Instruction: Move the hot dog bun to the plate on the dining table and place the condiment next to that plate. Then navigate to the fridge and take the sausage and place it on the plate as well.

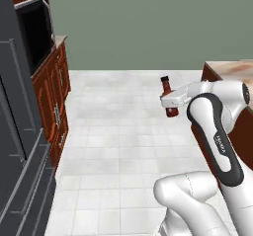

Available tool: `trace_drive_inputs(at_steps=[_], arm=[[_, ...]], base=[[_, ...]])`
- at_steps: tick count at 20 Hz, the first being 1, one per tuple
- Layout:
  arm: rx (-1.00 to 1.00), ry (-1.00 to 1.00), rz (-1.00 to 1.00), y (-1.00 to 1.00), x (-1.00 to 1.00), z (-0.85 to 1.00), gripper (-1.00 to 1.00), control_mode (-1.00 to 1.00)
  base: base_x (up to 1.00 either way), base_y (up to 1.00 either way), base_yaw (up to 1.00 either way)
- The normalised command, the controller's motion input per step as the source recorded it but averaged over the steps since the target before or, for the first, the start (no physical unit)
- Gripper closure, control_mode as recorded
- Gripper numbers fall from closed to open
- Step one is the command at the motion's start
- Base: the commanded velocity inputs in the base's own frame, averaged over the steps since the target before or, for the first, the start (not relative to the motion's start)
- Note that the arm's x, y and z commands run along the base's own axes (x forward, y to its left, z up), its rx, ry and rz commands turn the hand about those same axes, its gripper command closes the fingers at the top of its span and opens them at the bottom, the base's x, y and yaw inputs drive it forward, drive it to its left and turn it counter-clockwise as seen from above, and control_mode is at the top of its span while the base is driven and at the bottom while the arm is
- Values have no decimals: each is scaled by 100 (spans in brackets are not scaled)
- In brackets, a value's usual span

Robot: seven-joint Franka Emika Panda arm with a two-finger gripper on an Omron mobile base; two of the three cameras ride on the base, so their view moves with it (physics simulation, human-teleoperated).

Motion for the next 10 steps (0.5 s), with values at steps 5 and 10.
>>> trace_drive_inputs(at_steps=[5, 10], arm=[[0, 0, 0, 0, 0, 0, 100, 100], [0, 0, 0, 0, 0, 0, 100, 100]], base=[[100, 40, -39], [100, 45, -38]])
